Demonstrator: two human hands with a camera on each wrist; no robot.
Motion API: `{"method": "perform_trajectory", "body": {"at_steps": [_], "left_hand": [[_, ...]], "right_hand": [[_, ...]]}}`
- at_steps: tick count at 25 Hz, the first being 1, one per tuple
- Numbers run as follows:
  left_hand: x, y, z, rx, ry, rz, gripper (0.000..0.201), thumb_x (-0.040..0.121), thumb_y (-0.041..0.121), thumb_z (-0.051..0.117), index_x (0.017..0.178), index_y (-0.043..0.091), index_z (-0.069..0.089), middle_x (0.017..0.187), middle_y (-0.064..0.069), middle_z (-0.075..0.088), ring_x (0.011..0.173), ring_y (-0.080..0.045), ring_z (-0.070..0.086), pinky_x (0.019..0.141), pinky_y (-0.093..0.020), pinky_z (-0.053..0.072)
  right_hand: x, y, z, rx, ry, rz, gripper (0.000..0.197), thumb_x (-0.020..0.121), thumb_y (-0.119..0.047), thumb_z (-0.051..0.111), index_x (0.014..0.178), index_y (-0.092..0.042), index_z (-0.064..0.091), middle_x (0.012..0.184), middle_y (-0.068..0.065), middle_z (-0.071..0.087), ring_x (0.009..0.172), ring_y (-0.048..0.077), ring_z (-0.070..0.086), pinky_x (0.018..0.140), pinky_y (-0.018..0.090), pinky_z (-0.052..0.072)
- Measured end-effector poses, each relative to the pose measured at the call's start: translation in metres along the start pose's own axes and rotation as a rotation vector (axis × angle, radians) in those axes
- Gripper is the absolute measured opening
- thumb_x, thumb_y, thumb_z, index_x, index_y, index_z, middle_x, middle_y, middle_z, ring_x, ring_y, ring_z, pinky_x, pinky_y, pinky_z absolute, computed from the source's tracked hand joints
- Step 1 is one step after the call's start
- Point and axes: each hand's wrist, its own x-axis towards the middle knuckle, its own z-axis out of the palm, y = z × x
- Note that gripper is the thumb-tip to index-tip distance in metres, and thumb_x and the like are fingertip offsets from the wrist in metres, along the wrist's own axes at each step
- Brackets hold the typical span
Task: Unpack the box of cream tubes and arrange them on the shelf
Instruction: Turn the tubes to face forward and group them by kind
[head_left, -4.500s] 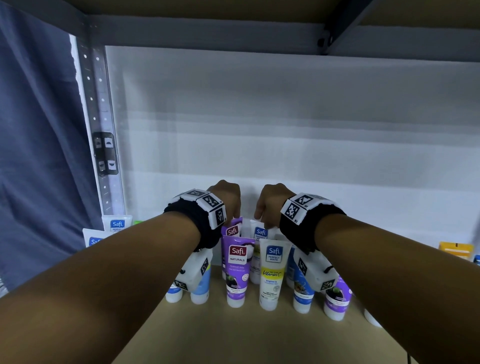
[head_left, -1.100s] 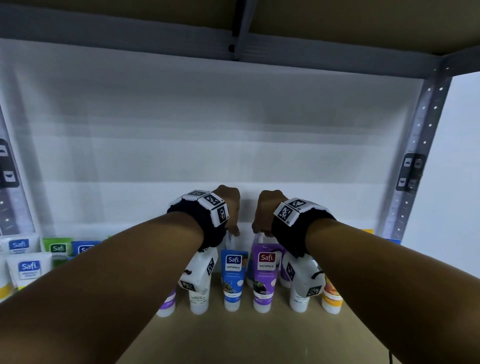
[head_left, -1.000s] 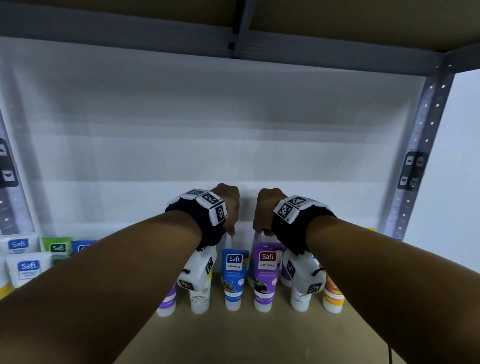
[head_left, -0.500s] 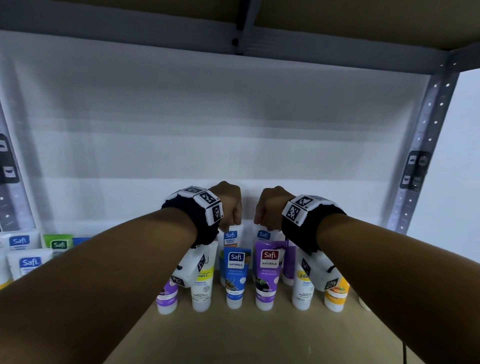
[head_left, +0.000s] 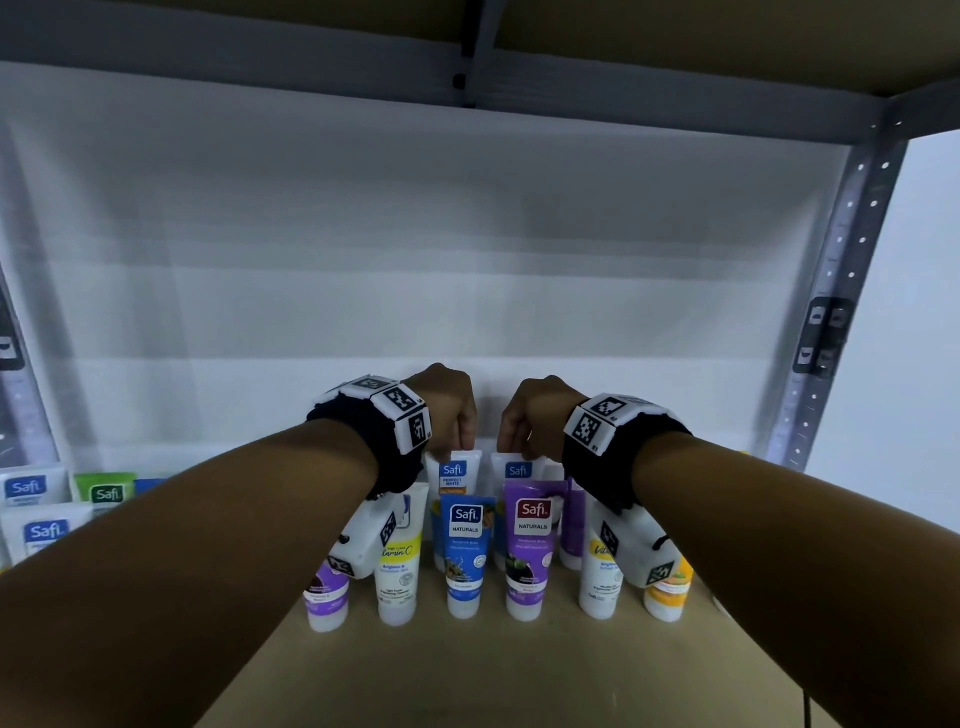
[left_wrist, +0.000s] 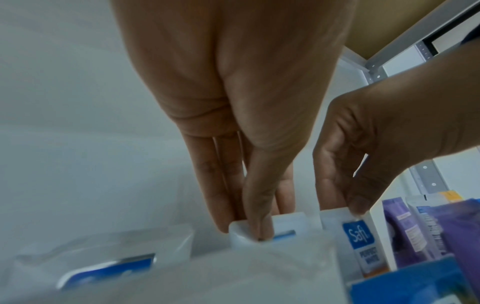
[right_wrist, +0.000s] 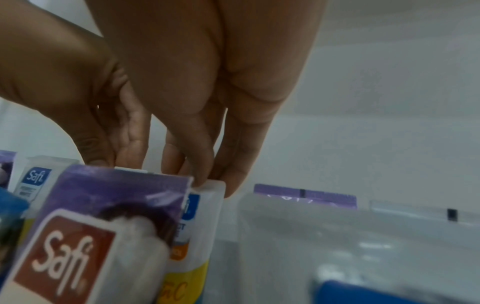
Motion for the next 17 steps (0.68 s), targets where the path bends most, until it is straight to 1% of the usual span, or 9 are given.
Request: {"method": "perform_trajectory", "body": {"at_steps": [2,4,6,7,9,11,13,15,17], "left_hand": [[0.000,0.001,0.000,0.000,-0.002,-0.015,0.023,0.072,-0.004,0.075,0.092,0.009,0.076,0.085,-0.002,0.075,0.058,0.004,0.059,0.054,-0.008,0.050],[0.000,0.004,-0.002,-0.002,-0.001,-0.034,0.023,0.072,-0.001,0.076,0.093,0.009,0.076,0.084,-0.001,0.075,0.066,-0.003,0.065,0.066,-0.017,0.056],[0.002,0.009,-0.006,-0.018,0.012,-0.058,0.022,0.073,0.004,0.077,0.094,0.010,0.075,0.084,-0.001,0.073,0.081,-0.011,0.070,0.079,-0.027,0.059],[0.003,0.012,-0.009,-0.029,0.019,-0.066,0.021,0.074,0.007,0.078,0.094,0.011,0.075,0.083,0.000,0.073,0.084,-0.013,0.070,0.082,-0.030,0.058],[0.007,0.023,-0.015,-0.056,0.036,-0.067,0.017,0.076,0.013,0.078,0.092,0.012,0.075,0.080,-0.001,0.073,0.082,-0.016,0.071,0.082,-0.034,0.059],[0.012,0.038,-0.019,-0.071,0.062,-0.044,0.011,0.077,0.015,0.077,0.089,0.013,0.076,0.079,-0.003,0.074,0.077,-0.016,0.072,0.080,-0.036,0.060],[0.017,0.054,-0.020,-0.074,0.088,-0.007,0.009,0.078,0.015,0.075,0.087,0.013,0.076,0.076,-0.001,0.073,0.075,-0.015,0.071,0.079,-0.034,0.060],[0.023,0.071,-0.018,-0.069,0.115,0.035,0.010,0.079,0.016,0.075,0.088,0.012,0.076,0.076,0.001,0.072,0.074,-0.014,0.071,0.079,-0.031,0.059],[0.030,0.087,-0.014,-0.070,0.145,0.068,0.012,0.079,0.016,0.076,0.089,0.011,0.076,0.079,-0.001,0.073,0.073,-0.013,0.069,0.080,-0.028,0.058]], "right_hand": [[0.001,0.001,0.001,0.035,0.007,0.013,0.030,0.083,0.011,0.055,0.101,-0.004,0.075,0.102,0.014,0.072,0.089,0.022,0.069,0.084,0.029,0.057],[-0.001,0.003,0.000,0.109,0.032,0.034,0.029,0.082,0.012,0.055,0.100,0.000,0.075,0.099,0.018,0.072,0.085,0.024,0.069,0.087,0.036,0.058],[-0.006,0.005,-0.006,0.140,0.056,0.040,0.032,0.080,0.014,0.054,0.101,0.001,0.074,0.095,0.018,0.072,0.076,0.018,0.066,0.086,0.036,0.058],[-0.009,0.008,-0.010,0.138,0.069,0.042,0.032,0.079,0.014,0.055,0.101,0.000,0.074,0.092,0.016,0.072,0.072,0.013,0.065,0.085,0.035,0.058],[-0.018,0.015,-0.018,0.115,0.081,0.049,0.033,0.077,0.013,0.059,0.101,-0.003,0.075,0.094,0.013,0.073,0.073,0.010,0.066,0.084,0.033,0.058],[-0.026,0.024,-0.028,0.092,0.088,0.078,0.036,0.073,0.014,0.064,0.102,-0.004,0.075,0.096,0.013,0.073,0.087,0.016,0.070,0.084,0.033,0.058],[-0.034,0.035,-0.036,0.072,0.112,0.126,0.036,0.072,0.015,0.068,0.102,-0.003,0.075,0.096,0.014,0.073,0.093,0.020,0.070,0.084,0.033,0.058],[-0.042,0.051,-0.042,0.055,0.131,0.187,0.030,0.074,0.012,0.069,0.100,-0.003,0.075,0.094,0.014,0.073,0.091,0.022,0.071,0.080,0.032,0.059],[-0.049,0.070,-0.042,-0.007,0.149,0.227,0.023,0.075,0.007,0.071,0.092,-0.007,0.076,0.090,0.011,0.073,0.084,0.023,0.072,0.072,0.028,0.060]]}}
